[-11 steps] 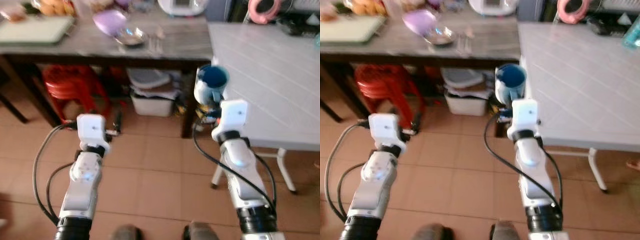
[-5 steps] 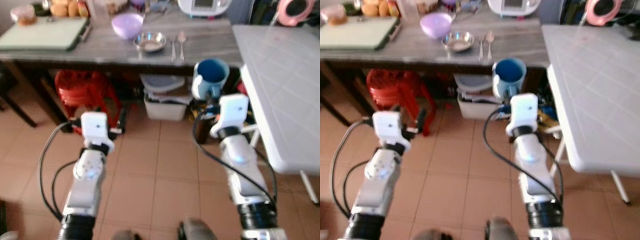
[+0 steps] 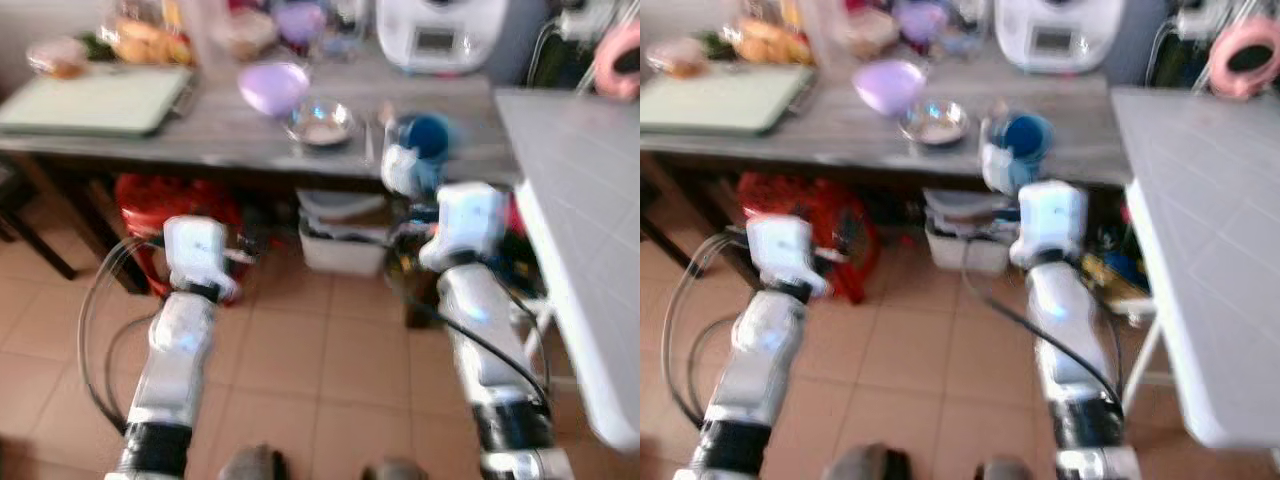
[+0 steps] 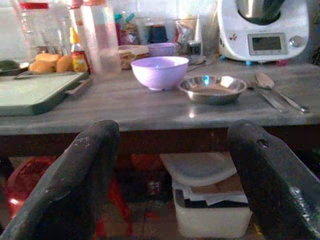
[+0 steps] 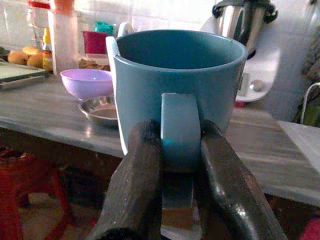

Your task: Setting the table

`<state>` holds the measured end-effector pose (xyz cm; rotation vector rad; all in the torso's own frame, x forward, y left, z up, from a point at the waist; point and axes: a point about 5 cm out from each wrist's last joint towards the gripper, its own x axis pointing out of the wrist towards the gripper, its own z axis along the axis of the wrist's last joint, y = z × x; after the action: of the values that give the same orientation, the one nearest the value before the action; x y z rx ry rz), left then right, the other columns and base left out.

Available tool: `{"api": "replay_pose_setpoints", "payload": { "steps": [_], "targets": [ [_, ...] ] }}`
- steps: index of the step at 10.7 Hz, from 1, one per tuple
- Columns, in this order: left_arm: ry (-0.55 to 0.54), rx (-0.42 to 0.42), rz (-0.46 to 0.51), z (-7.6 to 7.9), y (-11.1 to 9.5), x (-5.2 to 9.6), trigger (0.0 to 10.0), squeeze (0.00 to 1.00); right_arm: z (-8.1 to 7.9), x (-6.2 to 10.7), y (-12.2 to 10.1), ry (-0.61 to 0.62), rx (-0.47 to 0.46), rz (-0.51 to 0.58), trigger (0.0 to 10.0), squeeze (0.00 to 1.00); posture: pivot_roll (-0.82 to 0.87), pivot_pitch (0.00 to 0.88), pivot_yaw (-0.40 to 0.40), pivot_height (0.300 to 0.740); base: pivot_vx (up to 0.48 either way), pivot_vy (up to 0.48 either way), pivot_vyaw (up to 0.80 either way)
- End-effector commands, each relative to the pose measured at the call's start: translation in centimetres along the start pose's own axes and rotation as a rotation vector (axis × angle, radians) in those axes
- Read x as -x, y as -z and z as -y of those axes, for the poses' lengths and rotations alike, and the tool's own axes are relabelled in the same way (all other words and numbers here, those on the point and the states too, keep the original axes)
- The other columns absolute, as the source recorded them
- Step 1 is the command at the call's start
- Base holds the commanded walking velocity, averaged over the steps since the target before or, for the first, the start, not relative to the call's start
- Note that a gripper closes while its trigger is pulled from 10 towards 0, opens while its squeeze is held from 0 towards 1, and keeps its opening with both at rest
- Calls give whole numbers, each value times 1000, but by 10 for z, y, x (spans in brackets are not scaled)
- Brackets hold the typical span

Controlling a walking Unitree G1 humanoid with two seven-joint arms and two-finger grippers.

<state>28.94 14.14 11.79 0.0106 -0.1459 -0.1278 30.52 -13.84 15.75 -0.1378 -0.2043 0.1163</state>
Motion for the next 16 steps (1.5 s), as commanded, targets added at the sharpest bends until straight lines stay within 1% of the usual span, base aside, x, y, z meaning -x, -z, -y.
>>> {"api": "replay_pose_setpoints", "payload": {
  "steps": [1, 4, 7, 9, 11, 12, 13, 15, 16],
  "targets": [
    [32, 3, 13, 9, -3, -3, 10000, 0, 9, -1, -5, 32, 9, 28, 10000, 0, -73, 44, 35, 740, 480, 0, 0],
    [21, -2, 34, 7, -7, -4, 10000, 0, 7, -4, -6, 33, -2, 30, 10000, 0, -65, 52, 31, 740, 480, 0, 0],
    [27, 2, 35, 10, -7, -3, 10000, 0, 5, -4, -7, 34, -20, 38, 10000, 0, -65, 59, 32, 740, 480, 0, 0],
    [4, -5, 51, 7, -10, -4, 10000, 0, 3, -5, -8, 28, -19, 43, 10000, 0, -68, 61, 32, 740, 480, 0, 0],
    [-42, -30, 66, -2, -13, -4, 10000, 0, 1, -5, -9, 17, -16, 51, 10000, 0, -65, 64, 34, 740, 480, 0, 0],
    [-73, -26, 82, -7, -16, -4, 10000, 0, 1, -5, -9, 13, -13, 55, 10000, 0, -65, 64, 34, 740, 274, 0, 0],
    [-124, -48, 91, -18, -20, -1, 10000, 0, 0, -5, -10, 9, -13, 63, 10000, 0, -55, 77, 36, 740, 0, 0, 800],
    [-150, -83, 91, -28, -23, 2, 10000, 0, 3, -5, -11, 23, -18, 67, 10000, 0, -41, 94, 40, 740, 0, 0, 800],
    [-160, -101, 81, -33, -23, 7, 10000, 0, 7, -7, -11, 39, -27, 66, 10000, 0, -34, 106, 40, 740, 0, 0, 0]
  ]
}}
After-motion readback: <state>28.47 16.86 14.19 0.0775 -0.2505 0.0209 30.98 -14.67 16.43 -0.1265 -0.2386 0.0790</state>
